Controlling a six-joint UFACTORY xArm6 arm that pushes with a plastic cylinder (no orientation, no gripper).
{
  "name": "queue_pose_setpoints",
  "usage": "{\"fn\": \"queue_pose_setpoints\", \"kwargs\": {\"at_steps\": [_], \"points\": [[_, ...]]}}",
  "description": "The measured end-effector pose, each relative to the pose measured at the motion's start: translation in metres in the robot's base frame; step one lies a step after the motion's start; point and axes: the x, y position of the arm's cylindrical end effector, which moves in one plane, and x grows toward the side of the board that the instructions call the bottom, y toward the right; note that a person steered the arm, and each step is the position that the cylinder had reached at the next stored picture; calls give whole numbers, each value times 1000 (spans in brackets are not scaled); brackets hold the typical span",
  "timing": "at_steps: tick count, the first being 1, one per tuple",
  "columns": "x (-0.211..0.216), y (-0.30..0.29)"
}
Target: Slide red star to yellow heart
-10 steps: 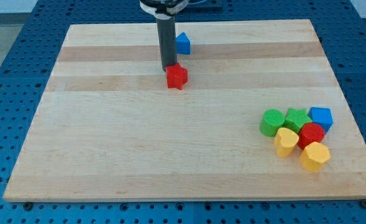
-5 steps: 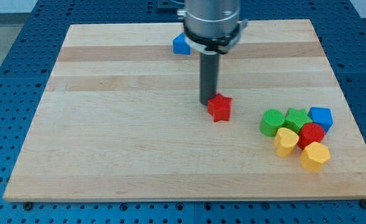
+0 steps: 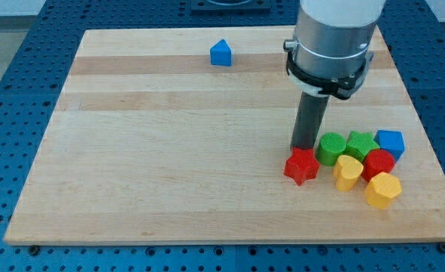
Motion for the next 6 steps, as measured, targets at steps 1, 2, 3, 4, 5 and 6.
{"fn": "queue_pose_setpoints", "kwargs": {"at_steps": [1, 2, 3, 4, 5, 6], "points": [[-15, -2], [-27, -18], [-17, -32], [1, -33], [12, -33], [26, -27]]}}
